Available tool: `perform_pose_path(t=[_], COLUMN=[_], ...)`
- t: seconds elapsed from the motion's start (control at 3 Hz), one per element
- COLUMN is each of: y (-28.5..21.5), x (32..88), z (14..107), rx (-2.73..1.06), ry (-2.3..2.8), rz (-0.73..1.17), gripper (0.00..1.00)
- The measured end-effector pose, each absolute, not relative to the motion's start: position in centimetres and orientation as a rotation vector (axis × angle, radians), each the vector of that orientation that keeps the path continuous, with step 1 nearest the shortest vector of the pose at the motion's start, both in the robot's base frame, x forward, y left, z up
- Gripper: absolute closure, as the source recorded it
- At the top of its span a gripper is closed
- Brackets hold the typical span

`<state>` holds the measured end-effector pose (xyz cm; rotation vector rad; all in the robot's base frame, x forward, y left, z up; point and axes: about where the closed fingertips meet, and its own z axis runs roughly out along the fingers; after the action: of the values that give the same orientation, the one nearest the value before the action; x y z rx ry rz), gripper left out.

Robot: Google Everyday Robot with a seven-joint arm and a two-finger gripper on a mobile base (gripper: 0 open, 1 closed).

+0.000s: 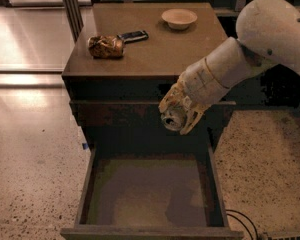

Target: Pick 7up can from middle drawer and place on counter

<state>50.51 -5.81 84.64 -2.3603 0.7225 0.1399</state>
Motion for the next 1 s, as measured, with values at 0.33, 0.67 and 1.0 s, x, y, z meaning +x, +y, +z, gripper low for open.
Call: perform_pose_path(t=[0.33, 0.67, 1.0], y=[-3.7, -3.1, -4.0], x=[51.4, 53.8, 58.6], z=[91.8, 95.9, 96.3], rx=[-2.387, -2.397, -2.419], ry=[0.557, 0.479, 0.5], rz=[0.013, -0.056, -0.052], gripper=[1.0, 1.0, 1.0])
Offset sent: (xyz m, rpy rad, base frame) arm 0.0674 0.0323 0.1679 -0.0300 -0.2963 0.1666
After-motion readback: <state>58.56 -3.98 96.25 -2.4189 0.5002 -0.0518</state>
